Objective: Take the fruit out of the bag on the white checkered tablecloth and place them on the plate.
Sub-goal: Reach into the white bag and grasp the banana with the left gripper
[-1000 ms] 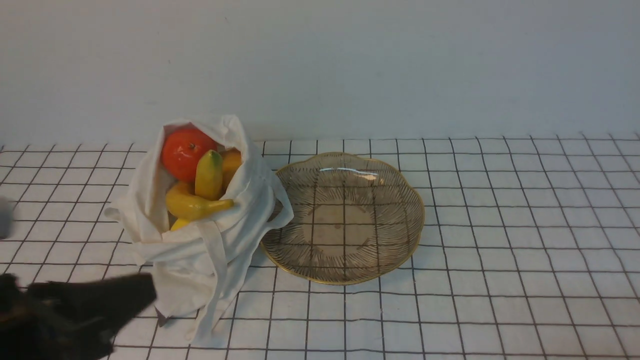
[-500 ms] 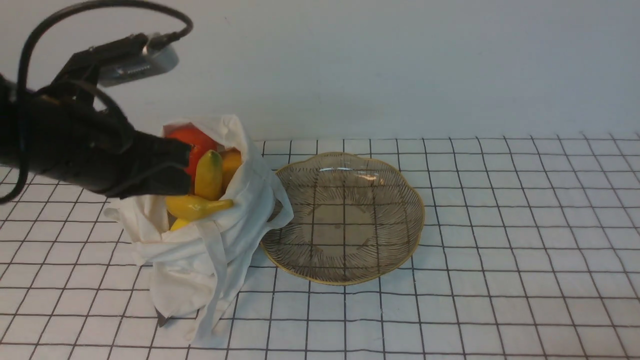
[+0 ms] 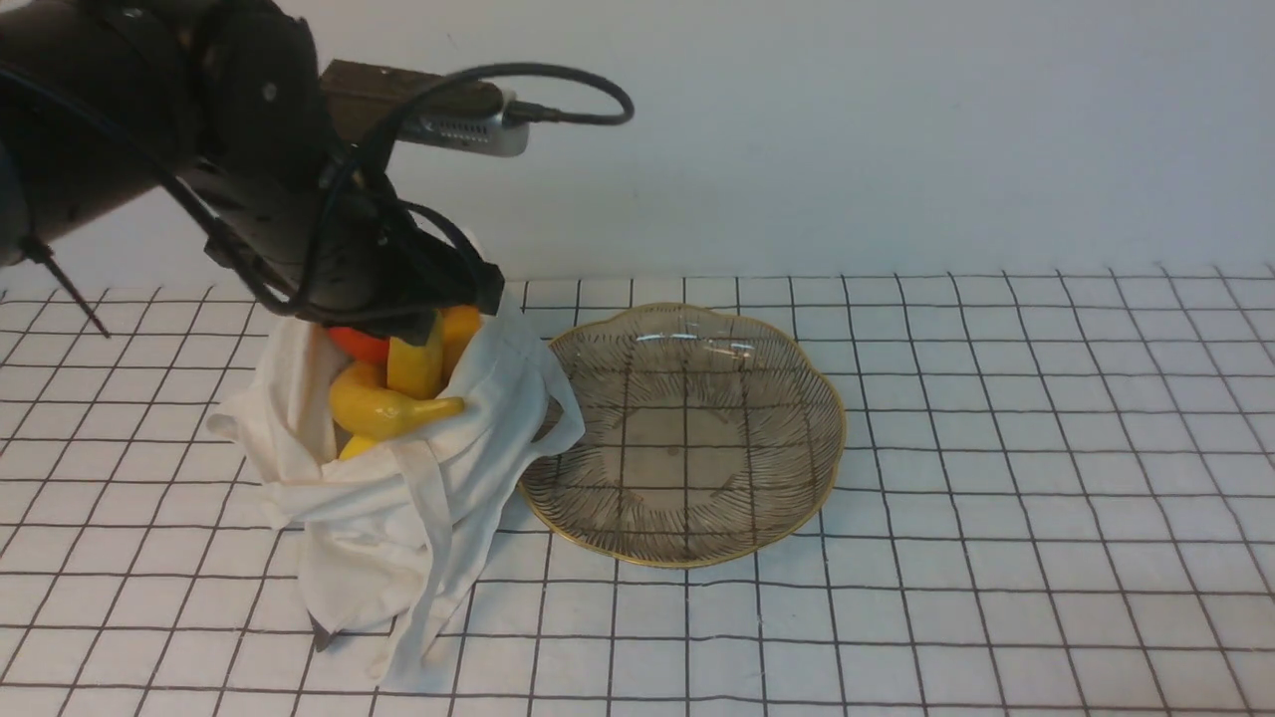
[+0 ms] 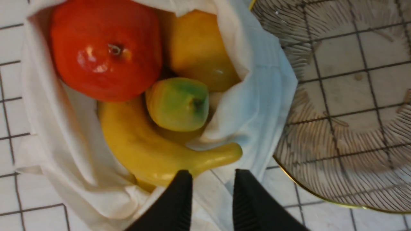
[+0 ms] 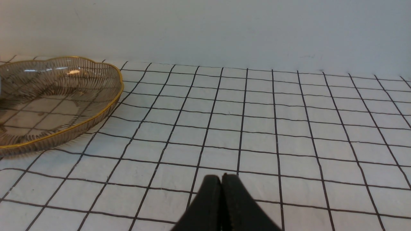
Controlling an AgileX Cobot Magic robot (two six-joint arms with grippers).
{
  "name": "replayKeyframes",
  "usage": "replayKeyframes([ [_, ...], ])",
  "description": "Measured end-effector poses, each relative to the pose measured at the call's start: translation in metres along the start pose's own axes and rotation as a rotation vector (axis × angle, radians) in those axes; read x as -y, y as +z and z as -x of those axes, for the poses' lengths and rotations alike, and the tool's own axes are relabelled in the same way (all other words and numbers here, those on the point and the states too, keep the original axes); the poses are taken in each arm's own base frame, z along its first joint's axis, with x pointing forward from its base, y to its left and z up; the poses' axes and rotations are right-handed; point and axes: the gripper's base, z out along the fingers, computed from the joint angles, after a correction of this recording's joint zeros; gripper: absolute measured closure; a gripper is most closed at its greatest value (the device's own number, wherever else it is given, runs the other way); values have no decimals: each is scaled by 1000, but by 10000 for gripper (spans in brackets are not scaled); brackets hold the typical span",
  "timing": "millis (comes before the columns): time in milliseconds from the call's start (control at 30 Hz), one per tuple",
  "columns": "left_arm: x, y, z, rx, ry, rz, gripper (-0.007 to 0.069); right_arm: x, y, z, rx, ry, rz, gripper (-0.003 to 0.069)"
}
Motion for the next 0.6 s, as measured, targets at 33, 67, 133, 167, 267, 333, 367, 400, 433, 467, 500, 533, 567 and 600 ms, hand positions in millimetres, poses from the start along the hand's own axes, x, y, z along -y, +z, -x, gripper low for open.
replayKeyframes([
  [33,0,5,1,5,-3,13,354,0,0,0,0,0,0,674],
  [67,0,8,3,16,-5,20,318,0,0,0,0,0,0,674],
  [133,0,16,5,26,3,36,234,0,0,0,0,0,0,674],
  [167,1,20,6,30,9,38,204,0,0,0,0,0,0,674],
  [267,2,31,7,35,23,44,132,0,0,0,0,0,0,674],
  [333,3,39,8,33,29,44,109,0,0,0,0,0,0,674],
  [367,4,45,8,30,34,45,106,0,0,0,0,0,0,674],
  [400,5,49,8,26,37,44,109,0,0,0,0,0,0,674],
  [433,5,53,7,19,38,45,118,0,0,0,0,0,0,674],
  [467,5,54,7,14,39,45,128,0,0,0,0,0,0,674],
  [500,6,57,6,7,40,46,147,0,0,0,0,0,0,674],
  [533,6,60,6,2,40,46,205,0,0,0,0,0,0,674],
  [567,6,61,5,0,41,47,234,0,0,0,0,0,0,674],
  [600,6,61,6,2,47,53,358,0,0,0,0,0,0,674],
])
